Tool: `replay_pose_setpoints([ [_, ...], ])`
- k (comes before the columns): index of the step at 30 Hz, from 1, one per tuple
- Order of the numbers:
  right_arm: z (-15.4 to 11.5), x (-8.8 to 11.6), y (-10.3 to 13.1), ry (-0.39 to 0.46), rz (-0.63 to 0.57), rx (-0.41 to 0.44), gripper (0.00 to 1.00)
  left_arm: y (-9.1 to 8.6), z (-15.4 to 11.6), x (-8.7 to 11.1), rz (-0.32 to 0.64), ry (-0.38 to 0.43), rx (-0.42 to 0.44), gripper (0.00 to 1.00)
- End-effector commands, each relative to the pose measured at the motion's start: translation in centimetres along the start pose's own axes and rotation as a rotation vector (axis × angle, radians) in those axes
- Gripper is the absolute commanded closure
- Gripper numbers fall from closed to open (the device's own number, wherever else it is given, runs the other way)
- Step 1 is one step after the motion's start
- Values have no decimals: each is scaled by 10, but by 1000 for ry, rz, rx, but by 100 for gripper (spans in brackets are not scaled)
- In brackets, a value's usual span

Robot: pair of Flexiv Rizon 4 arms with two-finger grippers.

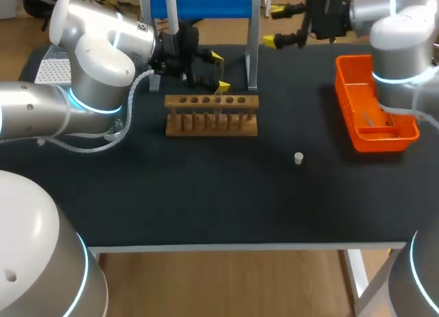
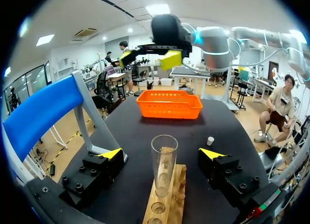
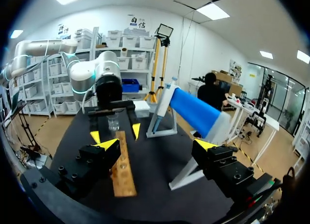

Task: Invert the test tube, pick up the pipette, mount the tip to pipette, aspirate from beaker and dispense into the tube, eject the tip, return the pipette, and cap with the stopper.

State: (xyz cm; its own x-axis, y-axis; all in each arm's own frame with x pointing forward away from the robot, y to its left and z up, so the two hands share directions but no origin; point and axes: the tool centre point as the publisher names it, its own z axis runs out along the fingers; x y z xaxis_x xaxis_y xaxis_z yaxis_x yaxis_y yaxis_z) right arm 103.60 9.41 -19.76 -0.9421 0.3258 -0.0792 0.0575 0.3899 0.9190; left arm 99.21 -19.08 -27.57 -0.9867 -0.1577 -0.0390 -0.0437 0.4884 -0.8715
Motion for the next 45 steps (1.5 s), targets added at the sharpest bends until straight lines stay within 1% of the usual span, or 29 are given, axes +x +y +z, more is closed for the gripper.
replay_pose_setpoints([
  [1, -74, 46, -26, -53, 23, 31, 0, 1, 0, 1, 1, -2, 4, 0],
  [2, -79, 50, -33, -58, 31, 40, 0, 1, 0, 1, 1, -2, 4, 0],
  [5, -98, 71, -58, -80, 64, 71, 0, 1, 0, 1, 1, -2, 4, 0],
  [9, -109, 94, -88, -84, 98, 111, 0, 1, 0, 1, 1, -2, 4, 0],
  [12, -117, 113, -108, -62, 131, 127, 0, 1, 0, 1, 1, -2, 4, 0],
  [30, -117, 113, -108, -62, 131, 127, 0, 1, 0, 1, 1, -2, 4, 0],
  [31, -113, 111, -110, -65, 127, 133, 0, 1, 0, 1, 1, -2, 4, 0],
  [38, -101, 128, -140, -33, 103, 185, 0, 1, 0, 1, 1, -2, 4, 0],
  [43, -96, 136, -160, -58, 154, 233, 0, 1, 0, 1, 1, -2, 4, 0],
  [45, -94, 139, -165, -66, 179, 233, 0, 1, 0, 1, 1, -2, 4, 0],
])
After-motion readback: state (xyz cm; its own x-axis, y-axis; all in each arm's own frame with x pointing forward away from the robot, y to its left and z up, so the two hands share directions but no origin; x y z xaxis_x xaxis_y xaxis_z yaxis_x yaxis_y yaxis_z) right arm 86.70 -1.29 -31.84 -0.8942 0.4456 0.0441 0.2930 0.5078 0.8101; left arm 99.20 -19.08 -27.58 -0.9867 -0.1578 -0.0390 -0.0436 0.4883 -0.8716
